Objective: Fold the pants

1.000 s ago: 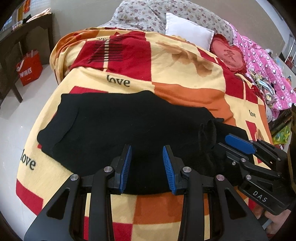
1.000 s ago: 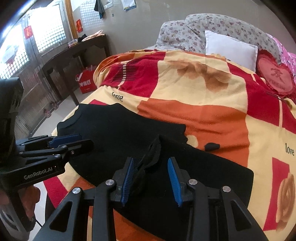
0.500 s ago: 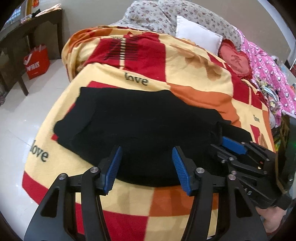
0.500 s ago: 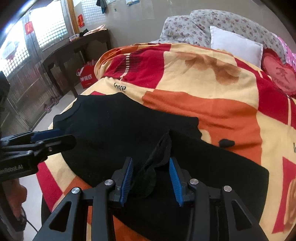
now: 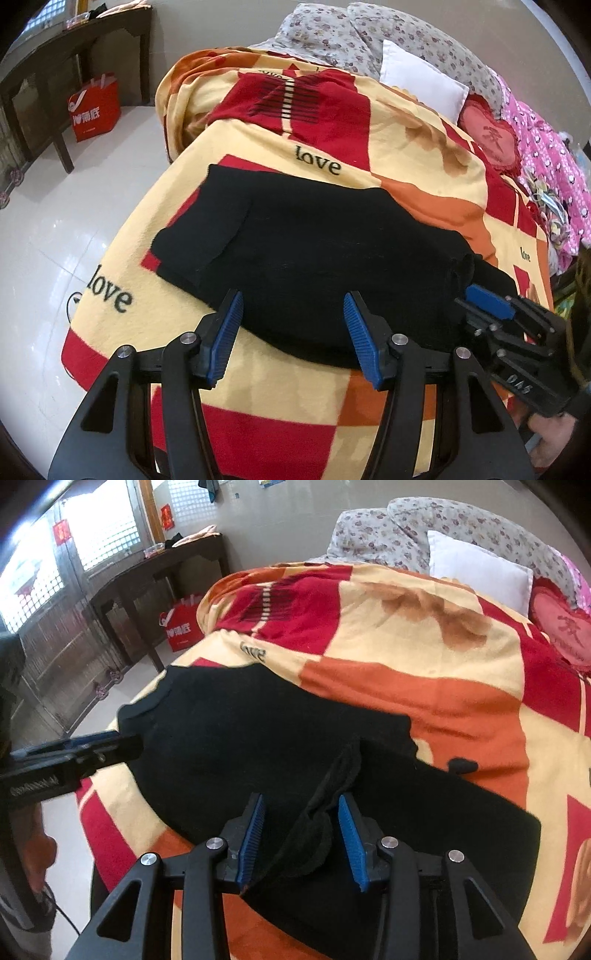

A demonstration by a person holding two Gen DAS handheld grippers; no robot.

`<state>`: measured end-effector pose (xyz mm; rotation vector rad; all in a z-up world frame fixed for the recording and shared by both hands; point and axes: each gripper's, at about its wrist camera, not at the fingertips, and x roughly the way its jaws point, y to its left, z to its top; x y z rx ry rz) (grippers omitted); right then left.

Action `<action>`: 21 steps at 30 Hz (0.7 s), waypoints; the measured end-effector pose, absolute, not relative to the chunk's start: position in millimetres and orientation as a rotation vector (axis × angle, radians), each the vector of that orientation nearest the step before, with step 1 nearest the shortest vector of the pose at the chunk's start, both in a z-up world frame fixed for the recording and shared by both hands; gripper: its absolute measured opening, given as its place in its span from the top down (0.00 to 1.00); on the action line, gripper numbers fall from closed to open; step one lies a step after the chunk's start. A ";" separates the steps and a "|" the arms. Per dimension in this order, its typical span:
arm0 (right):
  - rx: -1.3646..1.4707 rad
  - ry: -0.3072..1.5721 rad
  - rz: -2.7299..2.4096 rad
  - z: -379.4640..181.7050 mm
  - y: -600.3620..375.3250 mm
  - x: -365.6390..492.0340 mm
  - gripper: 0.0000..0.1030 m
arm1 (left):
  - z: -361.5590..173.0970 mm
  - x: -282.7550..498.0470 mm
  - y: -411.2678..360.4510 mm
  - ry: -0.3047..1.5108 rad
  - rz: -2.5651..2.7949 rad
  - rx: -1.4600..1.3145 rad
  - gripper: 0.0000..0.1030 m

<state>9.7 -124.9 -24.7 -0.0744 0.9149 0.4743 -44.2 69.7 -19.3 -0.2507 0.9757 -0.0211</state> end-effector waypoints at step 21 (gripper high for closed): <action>-0.208 0.923 0.843 -23.4 31.6 123.9 0.52 | -50.1 -48.9 139.7 0.998 0.078 -0.560 0.32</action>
